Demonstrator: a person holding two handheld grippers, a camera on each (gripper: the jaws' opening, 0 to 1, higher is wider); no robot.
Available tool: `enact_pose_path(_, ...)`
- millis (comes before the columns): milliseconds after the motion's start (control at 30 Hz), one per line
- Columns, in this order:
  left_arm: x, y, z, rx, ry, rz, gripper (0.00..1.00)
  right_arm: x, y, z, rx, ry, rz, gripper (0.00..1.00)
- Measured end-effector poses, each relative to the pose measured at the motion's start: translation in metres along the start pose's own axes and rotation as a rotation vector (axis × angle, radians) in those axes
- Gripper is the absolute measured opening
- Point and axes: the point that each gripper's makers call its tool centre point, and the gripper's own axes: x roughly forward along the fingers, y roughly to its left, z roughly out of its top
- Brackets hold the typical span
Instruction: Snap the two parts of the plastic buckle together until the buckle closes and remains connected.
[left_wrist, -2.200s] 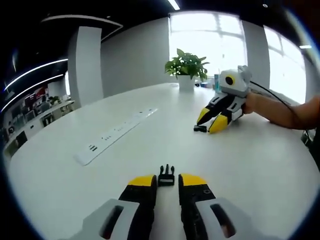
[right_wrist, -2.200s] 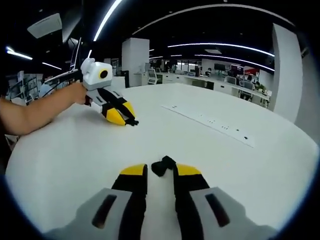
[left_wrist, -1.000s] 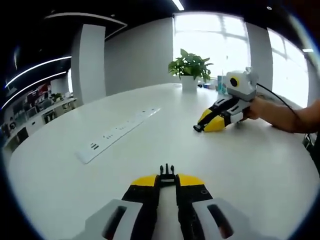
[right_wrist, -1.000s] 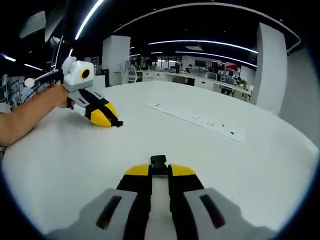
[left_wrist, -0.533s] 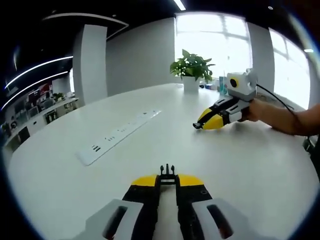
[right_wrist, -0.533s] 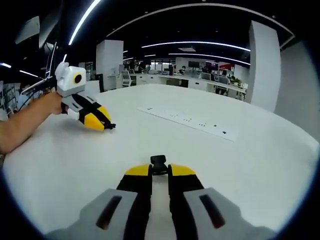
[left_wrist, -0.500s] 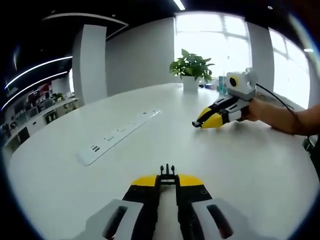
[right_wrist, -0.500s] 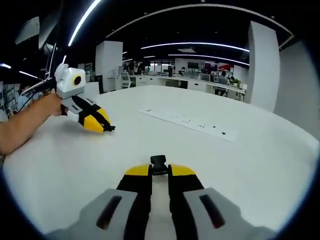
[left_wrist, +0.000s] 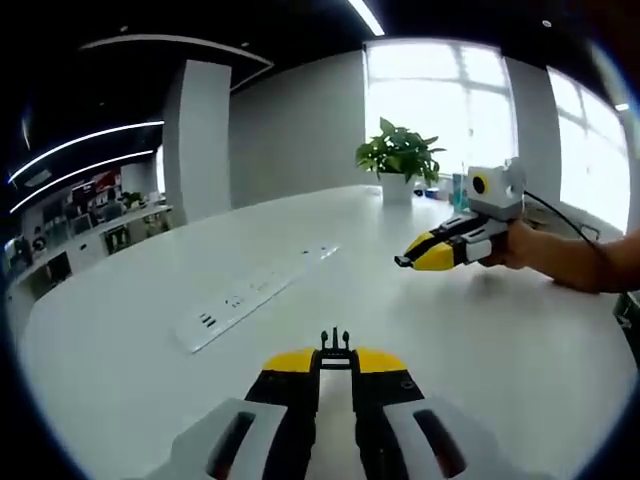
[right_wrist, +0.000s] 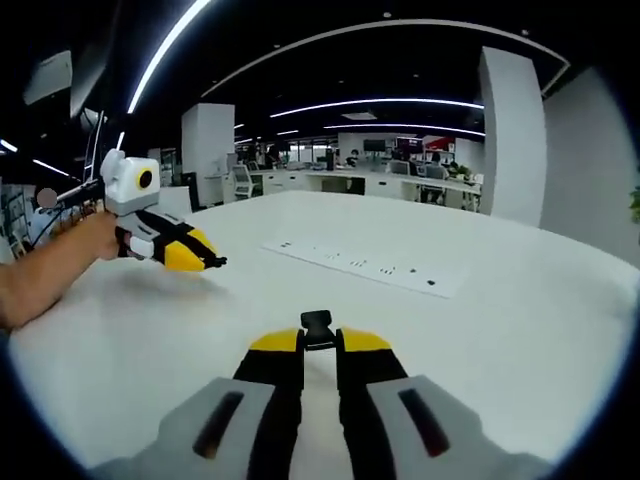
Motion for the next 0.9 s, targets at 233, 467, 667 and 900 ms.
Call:
enact_pose_path(233,0.005,-0.006,0.004,0.032,-0.026,-0.005,0.1,-0.001,-0.003,0.002,-0.019,-0.009,-0.014,0.1)
enact_pose_path(467,0.004,-0.003,0.007,0.008,-0.016,-0.003,0.1,-0.004,-0.002,0.006,-0.006,-0.018,-0.01,0.1)
enact_pose_path(667,0.0,-0.006,0.007,-0.007,0.001,-0.009,0.1,-0.004,0.002,0.006,-0.008,-0.005,0.002,0.1)
enact_pose_path(900,0.001,-0.005,0.007,-0.034,0.017,0.007,0.1,-0.013,0.001,0.008,0.008,-0.022,0.002,0.1)
